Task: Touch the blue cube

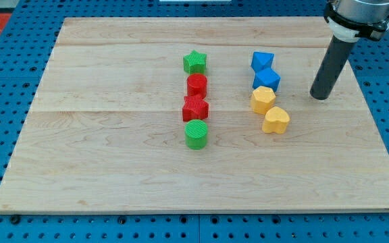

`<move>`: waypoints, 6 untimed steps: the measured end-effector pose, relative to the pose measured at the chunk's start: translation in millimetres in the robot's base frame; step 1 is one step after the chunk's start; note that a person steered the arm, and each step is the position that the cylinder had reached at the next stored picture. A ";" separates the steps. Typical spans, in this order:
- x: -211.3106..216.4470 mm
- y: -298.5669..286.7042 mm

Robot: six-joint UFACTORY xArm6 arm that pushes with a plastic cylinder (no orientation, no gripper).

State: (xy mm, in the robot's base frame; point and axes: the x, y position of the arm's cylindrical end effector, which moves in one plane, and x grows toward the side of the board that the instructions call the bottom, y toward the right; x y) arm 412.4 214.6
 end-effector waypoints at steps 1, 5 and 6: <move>-0.1 -2.4; -13.3 -70.3; -13.7 -64.4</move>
